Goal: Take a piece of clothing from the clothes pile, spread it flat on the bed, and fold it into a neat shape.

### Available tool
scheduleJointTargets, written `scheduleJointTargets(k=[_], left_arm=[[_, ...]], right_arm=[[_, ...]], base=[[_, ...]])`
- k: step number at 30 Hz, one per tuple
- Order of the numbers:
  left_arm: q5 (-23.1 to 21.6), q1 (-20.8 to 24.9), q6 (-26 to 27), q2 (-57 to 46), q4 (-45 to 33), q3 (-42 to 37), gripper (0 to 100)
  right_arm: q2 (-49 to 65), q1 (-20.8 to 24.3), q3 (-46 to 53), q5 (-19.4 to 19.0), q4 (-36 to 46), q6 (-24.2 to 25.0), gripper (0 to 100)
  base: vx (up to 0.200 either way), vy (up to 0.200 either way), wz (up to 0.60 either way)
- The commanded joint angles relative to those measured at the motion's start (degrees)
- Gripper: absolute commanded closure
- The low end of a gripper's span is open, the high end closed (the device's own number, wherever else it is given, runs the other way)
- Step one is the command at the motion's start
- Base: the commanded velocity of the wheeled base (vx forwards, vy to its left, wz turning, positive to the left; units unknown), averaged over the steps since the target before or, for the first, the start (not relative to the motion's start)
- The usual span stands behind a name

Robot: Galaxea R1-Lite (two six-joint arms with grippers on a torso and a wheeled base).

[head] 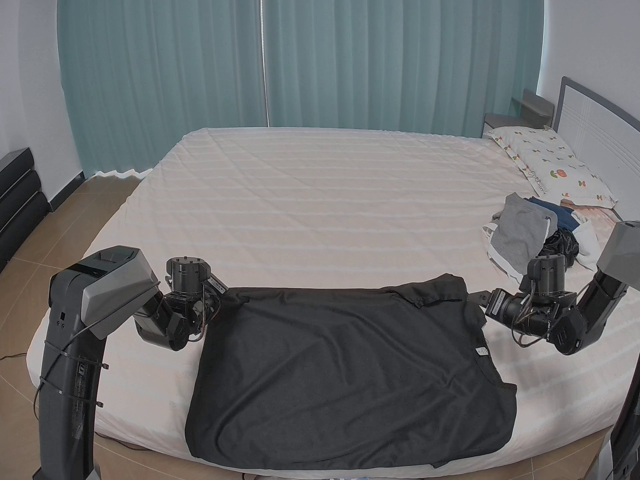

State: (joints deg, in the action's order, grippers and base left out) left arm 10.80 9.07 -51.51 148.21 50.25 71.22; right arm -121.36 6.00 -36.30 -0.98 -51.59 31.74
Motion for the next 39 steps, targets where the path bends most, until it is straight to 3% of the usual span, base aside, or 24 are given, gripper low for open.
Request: scheduleJointTargets(k=[1,8,22,27,28,39], left_arm=[[0.01,0.16,0.00,-0.03,0.02,-0.64,100],[0.01,0.33,0.09,-0.03,0.02,-1.26,100],[0.01,0.42,0.27,-0.21,0.11,-2.31,100],[0.01,0.42,0.27,-0.21,0.11,-2.31,100],[0.01,0.42,0.27,-0.21,0.11,-2.22,100],[0.01,0.42,0.27,-0.12,0.11,-2.22,100]], right_arm=[[-8.46,2.62,-10.72,0.10,3.51,5.17,0],[-13.99,3.14,-21.97,-0.87,14.24,8.69,0],[-19.80,4.37,-32.60,-0.17,17.31,9.48,0],[-22.08,4.37,-39.28,0.10,21.80,9.48,0],[-22.78,4.02,-40.78,0.18,22.59,9.48,100],[-26.30,1.74,-52.11,1.50,24.70,9.83,100]], base=[[0.000,0.000,0.00],[0.000,0.000,0.00],[0.000,0.000,0.00],[0.000,0.000,0.00],[0.000,0.000,0.00],[0.000,0.000,0.00]])
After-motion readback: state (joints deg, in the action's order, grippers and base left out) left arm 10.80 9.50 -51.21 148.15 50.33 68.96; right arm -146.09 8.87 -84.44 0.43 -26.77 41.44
